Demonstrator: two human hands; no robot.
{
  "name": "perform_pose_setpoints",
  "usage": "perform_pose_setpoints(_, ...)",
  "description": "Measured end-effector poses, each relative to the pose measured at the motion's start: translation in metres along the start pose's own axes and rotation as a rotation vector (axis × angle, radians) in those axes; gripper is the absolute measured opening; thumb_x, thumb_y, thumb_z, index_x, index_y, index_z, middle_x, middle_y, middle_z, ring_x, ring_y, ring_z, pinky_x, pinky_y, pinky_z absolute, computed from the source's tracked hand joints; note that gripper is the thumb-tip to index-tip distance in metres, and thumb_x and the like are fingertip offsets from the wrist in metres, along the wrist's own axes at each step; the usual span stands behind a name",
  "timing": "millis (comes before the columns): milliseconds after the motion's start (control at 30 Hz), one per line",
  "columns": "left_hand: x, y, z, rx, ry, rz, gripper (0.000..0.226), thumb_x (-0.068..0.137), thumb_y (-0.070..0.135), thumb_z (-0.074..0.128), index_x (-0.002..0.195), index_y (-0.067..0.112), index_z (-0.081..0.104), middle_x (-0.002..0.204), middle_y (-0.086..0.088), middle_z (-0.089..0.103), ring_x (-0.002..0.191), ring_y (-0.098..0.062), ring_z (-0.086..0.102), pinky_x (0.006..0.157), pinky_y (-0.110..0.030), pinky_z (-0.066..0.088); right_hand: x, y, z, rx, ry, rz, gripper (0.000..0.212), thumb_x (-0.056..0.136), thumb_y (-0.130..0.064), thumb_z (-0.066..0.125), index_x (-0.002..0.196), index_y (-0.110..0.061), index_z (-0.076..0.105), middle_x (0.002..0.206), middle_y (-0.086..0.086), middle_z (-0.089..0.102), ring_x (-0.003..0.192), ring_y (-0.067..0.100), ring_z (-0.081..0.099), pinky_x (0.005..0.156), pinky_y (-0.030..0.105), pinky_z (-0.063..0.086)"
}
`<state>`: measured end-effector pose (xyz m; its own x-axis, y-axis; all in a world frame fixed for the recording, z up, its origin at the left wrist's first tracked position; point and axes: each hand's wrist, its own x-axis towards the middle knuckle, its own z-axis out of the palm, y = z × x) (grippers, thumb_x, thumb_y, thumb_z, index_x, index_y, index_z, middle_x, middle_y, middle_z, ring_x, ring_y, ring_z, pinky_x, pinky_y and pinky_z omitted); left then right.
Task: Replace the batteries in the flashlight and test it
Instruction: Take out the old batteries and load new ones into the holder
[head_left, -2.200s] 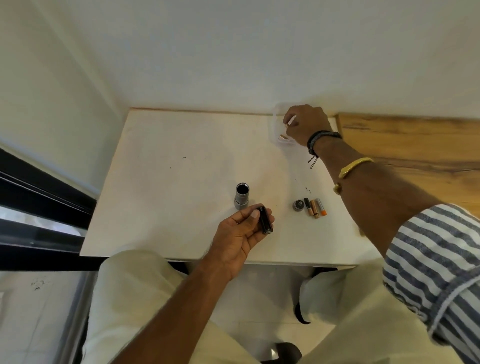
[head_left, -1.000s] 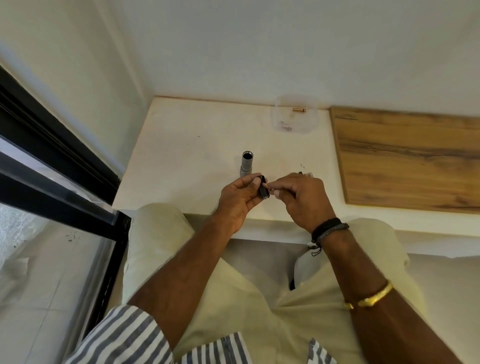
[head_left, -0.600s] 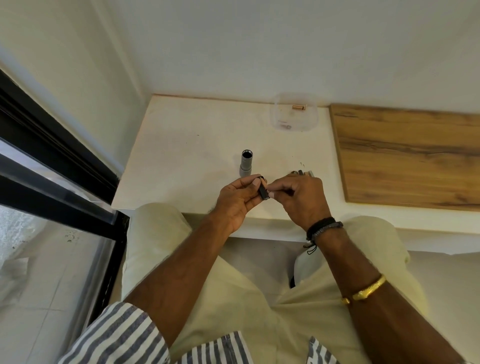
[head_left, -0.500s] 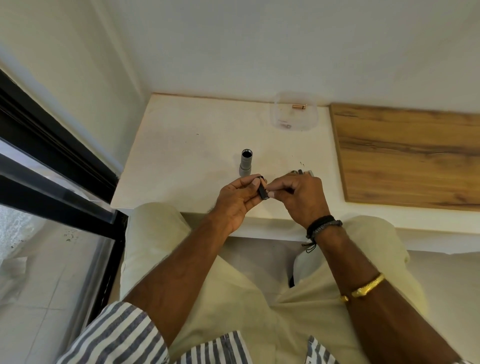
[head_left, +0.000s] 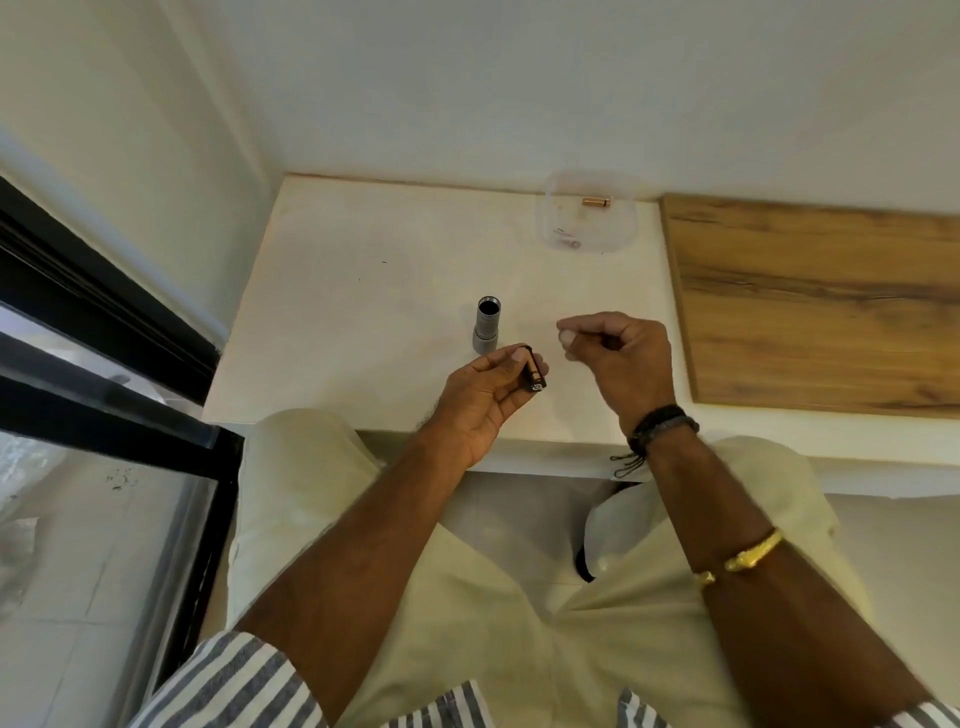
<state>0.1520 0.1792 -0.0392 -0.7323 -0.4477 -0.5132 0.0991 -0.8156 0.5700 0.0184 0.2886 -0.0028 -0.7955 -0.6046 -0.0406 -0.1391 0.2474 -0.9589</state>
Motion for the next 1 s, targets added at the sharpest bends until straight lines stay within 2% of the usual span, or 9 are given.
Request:
perform_pose_setpoints(100,0.004,0.0,-0.001,0.001,-0.004,-0.023,0.026,0.09,0.003,0.066,0.116,-0.001,0.065,0.108,-0.022,0.072,0.101,-0.03,0.071,0.083,-0.034,0.059,0.022,0.003,-0.002,0.143,0.042,0.093,0.015,0.085,-0.006,0.076,0.092,-0.018,0.082,0.084,0.006,0.079,0.074,0.021,0.072,0.074,0.038,0.062)
perform_pose_setpoints(200,0.009,0.003,-0.003,-0.042,-0.007,-0.045,0.03,0.085,0.003,0.068,0.115,-0.001,0.065,0.111,-0.023,0.071,0.104,-0.031,0.071,0.084,-0.036,0.059,0.054,0.003,-0.005,0.179,0.106,0.124,0.013,0.085,-0.004,0.076,0.093,-0.013,0.081,0.086,0.01,0.078,0.075,0.018,0.072,0.069,0.03,0.061)
perform_pose_setpoints(300,0.016,0.005,-0.004,-0.069,0.011,-0.058,0.027,0.09,0.001,0.063,0.116,-0.002,0.063,0.114,-0.024,0.071,0.106,-0.032,0.07,0.085,-0.037,0.06,0.1,-0.001,-0.009,0.06,0.166,0.101,0.01,0.086,-0.005,0.075,0.093,-0.011,0.08,0.084,0.01,0.076,0.067,0.013,0.067,0.056,0.024,0.055)
perform_pose_setpoints(367,0.016,0.005,-0.003,-0.076,0.021,-0.068,0.027,0.093,0.0,0.06,0.119,-0.003,0.062,0.115,-0.024,0.07,0.107,-0.032,0.07,0.086,-0.037,0.06,0.132,-0.005,-0.01,-0.098,0.192,0.051,0.009,0.085,-0.009,0.076,0.093,-0.013,0.08,0.084,0.006,0.077,0.064,0.008,0.066,0.053,0.021,0.054)
perform_pose_setpoints(500,0.019,0.003,-0.003,-0.069,0.027,-0.071,0.029,0.093,0.0,0.059,0.122,-0.003,0.062,0.111,-0.023,0.071,0.105,-0.032,0.071,0.083,-0.036,0.06,0.193,-0.014,-0.005,-0.474,0.07,-0.029,0.013,0.083,-0.016,0.079,0.095,-0.013,0.082,0.097,0.006,0.079,0.093,0.018,0.072,0.084,0.028,0.059)
perform_pose_setpoints(600,0.022,0.002,-0.004,-0.064,0.038,-0.078,0.029,0.092,0.001,0.06,0.122,-0.002,0.062,0.112,-0.023,0.071,0.104,-0.032,0.071,0.082,-0.035,0.06,0.226,-0.016,0.005,-0.783,-0.053,-0.011,0.012,0.081,-0.021,0.079,0.092,-0.02,0.082,0.102,0.002,0.078,0.104,0.023,0.069,0.083,0.03,0.055)
perform_pose_setpoints(733,0.023,0.003,-0.007,-0.072,0.036,-0.119,0.033,0.093,0.002,0.059,0.126,-0.001,0.059,0.119,-0.023,0.069,0.109,-0.035,0.069,0.082,-0.041,0.06,0.25,-0.012,0.021,-0.972,-0.199,0.097,0.029,0.083,-0.03,0.076,0.107,-0.013,0.076,0.112,0.008,0.075,0.106,0.032,0.068,0.096,0.042,0.057)
perform_pose_setpoints(900,0.023,0.005,-0.005,-0.117,0.018,-0.145,0.03,0.097,0.0,0.053,0.127,0.0,0.057,0.12,-0.026,0.068,0.11,-0.036,0.068,0.082,-0.043,0.06,0.25,-0.01,0.028,-1.056,-0.205,0.061,0.029,0.088,-0.03,0.068,0.109,-0.011,0.074,0.114,0.013,0.073,0.106,0.037,0.067,0.095,0.043,0.057)
perform_pose_setpoints(1000,0.021,0.006,-0.003,-0.122,-0.004,-0.142,0.029,0.099,0.0,0.05,0.127,0.0,0.057,0.121,-0.027,0.067,0.11,-0.036,0.068,0.084,-0.043,0.06,0.244,-0.013,0.026,-0.98,-0.172,0.063,0.024,0.085,-0.025,0.07,0.106,-0.017,0.076,0.112,0.009,0.074,0.104,0.034,0.069,0.093,0.044,0.058)
